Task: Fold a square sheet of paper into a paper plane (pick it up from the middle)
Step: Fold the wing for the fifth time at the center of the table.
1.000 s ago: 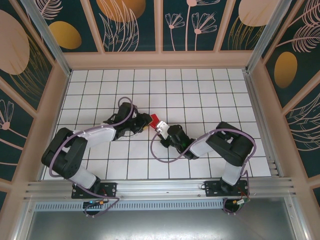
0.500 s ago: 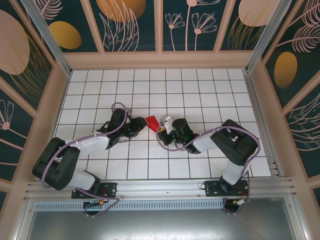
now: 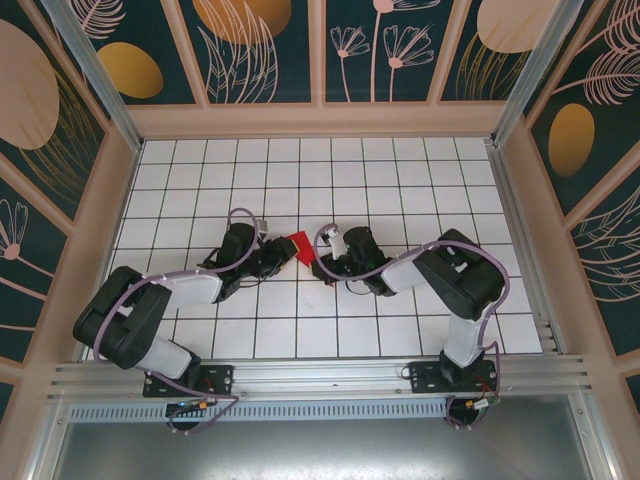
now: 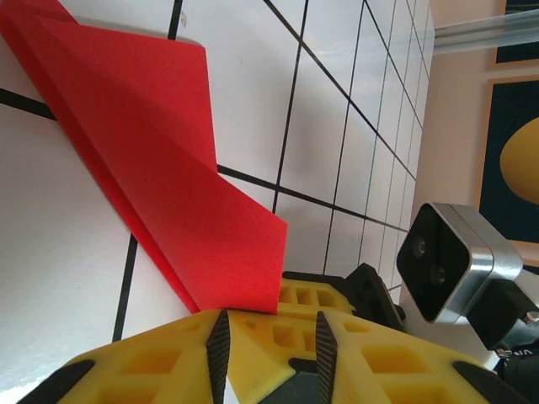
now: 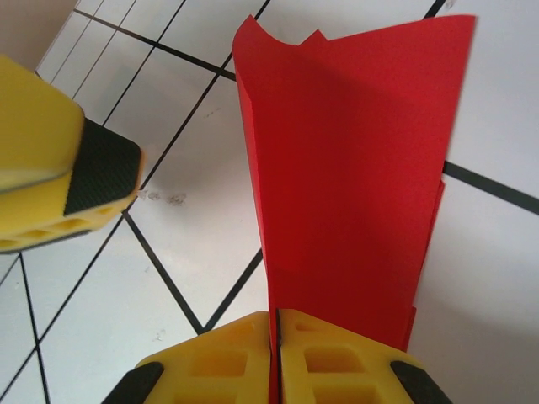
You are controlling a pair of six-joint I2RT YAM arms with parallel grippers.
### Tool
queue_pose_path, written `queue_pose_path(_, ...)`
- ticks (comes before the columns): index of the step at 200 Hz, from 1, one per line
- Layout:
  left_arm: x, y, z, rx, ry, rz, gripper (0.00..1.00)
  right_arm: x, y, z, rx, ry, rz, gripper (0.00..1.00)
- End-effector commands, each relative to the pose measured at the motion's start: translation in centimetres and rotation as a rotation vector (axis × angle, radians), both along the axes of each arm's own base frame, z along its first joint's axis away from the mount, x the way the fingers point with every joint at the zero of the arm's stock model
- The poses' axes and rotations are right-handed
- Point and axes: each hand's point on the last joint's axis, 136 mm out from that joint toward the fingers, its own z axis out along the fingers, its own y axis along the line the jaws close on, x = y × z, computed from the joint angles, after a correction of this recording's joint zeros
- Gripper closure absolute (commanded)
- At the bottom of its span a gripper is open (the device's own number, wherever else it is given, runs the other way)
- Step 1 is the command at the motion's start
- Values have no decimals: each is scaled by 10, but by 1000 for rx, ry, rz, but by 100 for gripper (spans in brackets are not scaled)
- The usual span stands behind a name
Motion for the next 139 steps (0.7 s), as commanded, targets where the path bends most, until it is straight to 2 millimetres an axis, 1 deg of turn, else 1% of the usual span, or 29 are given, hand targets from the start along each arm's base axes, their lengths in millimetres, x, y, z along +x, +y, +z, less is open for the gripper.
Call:
queue_pose_path(1,0,-9,3,-38,-22,-33,65,-1,5,-3,32,97,-9,92)
queue_pose_path(45,0,-13,-3,-41,-15,-44,67,1,1,-6,53,175,-51,93)
queue_pose_path(84,2,-18,-4,-52,-18,-61,68,5,-4,-10,77,246,-87,94)
queue_pose_path(139,4,-28,-8,-58,-16,-89,70,5,-7,-7,135,314,-104,97)
